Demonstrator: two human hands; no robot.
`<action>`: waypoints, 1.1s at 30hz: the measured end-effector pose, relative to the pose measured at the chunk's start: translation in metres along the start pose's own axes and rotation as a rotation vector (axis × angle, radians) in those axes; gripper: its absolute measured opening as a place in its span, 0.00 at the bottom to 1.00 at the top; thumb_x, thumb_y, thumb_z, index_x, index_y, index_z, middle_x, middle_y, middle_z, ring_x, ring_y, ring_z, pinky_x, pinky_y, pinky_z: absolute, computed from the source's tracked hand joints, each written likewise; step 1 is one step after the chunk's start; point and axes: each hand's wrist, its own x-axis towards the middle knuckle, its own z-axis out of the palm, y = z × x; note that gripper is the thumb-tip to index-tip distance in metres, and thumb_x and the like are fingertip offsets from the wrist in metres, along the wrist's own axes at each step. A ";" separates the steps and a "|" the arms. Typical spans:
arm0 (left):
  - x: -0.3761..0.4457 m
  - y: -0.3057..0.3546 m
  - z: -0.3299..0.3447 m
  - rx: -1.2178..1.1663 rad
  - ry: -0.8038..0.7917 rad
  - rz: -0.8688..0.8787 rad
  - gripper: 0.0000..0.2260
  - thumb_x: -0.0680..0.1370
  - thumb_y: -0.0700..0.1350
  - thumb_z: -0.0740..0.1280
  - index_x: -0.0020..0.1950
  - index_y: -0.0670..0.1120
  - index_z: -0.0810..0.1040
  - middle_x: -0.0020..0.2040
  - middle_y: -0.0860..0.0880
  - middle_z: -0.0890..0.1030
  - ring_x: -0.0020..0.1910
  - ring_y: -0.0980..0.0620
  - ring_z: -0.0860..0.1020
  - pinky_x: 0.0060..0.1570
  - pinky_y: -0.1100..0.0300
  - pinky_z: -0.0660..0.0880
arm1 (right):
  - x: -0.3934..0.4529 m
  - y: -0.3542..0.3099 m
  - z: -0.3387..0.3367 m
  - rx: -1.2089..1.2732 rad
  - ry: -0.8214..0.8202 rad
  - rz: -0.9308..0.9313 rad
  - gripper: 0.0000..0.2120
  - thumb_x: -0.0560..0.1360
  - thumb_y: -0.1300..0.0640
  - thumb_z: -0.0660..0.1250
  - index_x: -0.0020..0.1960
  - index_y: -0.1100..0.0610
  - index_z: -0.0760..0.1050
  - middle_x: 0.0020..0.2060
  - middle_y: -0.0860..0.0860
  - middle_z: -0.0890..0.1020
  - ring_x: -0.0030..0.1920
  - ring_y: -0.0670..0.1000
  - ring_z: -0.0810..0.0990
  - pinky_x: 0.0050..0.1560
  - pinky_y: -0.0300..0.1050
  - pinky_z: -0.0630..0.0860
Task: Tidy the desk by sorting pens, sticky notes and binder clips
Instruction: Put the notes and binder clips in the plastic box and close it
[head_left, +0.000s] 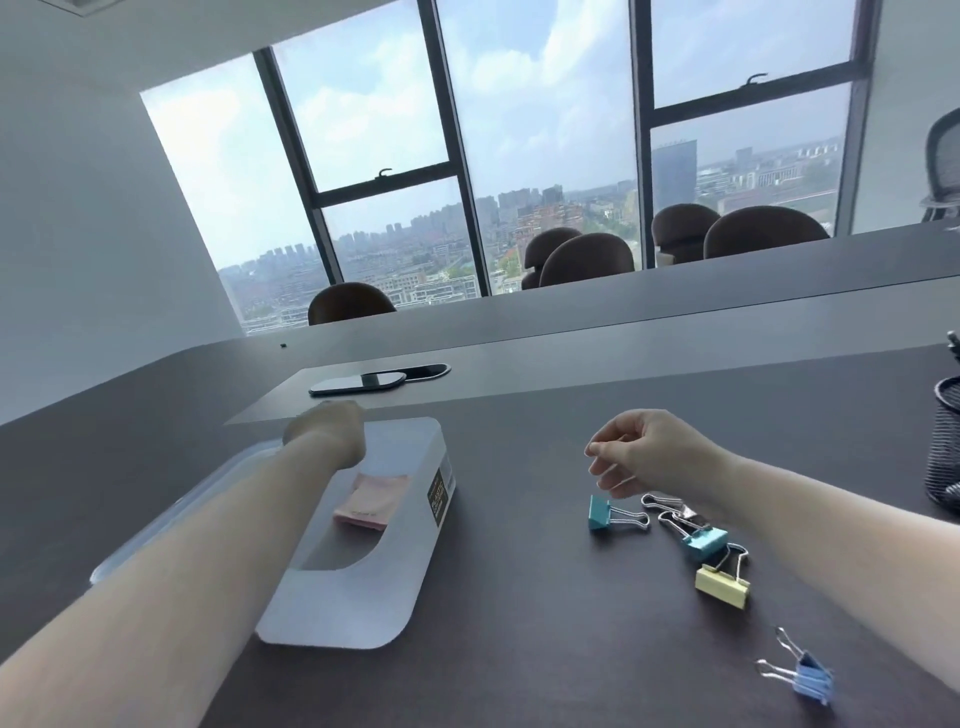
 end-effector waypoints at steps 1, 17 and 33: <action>-0.002 0.001 -0.005 0.010 0.004 0.002 0.06 0.72 0.38 0.61 0.44 0.47 0.76 0.51 0.46 0.81 0.47 0.44 0.78 0.44 0.55 0.75 | -0.003 -0.001 -0.005 -0.022 0.006 0.001 0.05 0.77 0.62 0.65 0.48 0.64 0.77 0.36 0.56 0.81 0.35 0.53 0.80 0.36 0.42 0.81; -0.078 0.148 -0.031 0.003 -0.072 0.358 0.19 0.77 0.56 0.61 0.63 0.46 0.75 0.65 0.47 0.76 0.64 0.45 0.73 0.61 0.51 0.74 | -0.031 0.029 -0.063 -0.598 0.176 -0.077 0.08 0.74 0.57 0.65 0.51 0.56 0.79 0.45 0.51 0.81 0.49 0.50 0.78 0.45 0.40 0.74; -0.101 0.200 0.012 -0.252 -0.283 0.655 0.19 0.77 0.56 0.63 0.64 0.49 0.71 0.64 0.45 0.70 0.66 0.44 0.70 0.65 0.54 0.68 | -0.008 0.061 -0.064 -0.866 0.044 0.113 0.18 0.77 0.44 0.59 0.63 0.49 0.72 0.64 0.53 0.74 0.66 0.57 0.71 0.66 0.50 0.69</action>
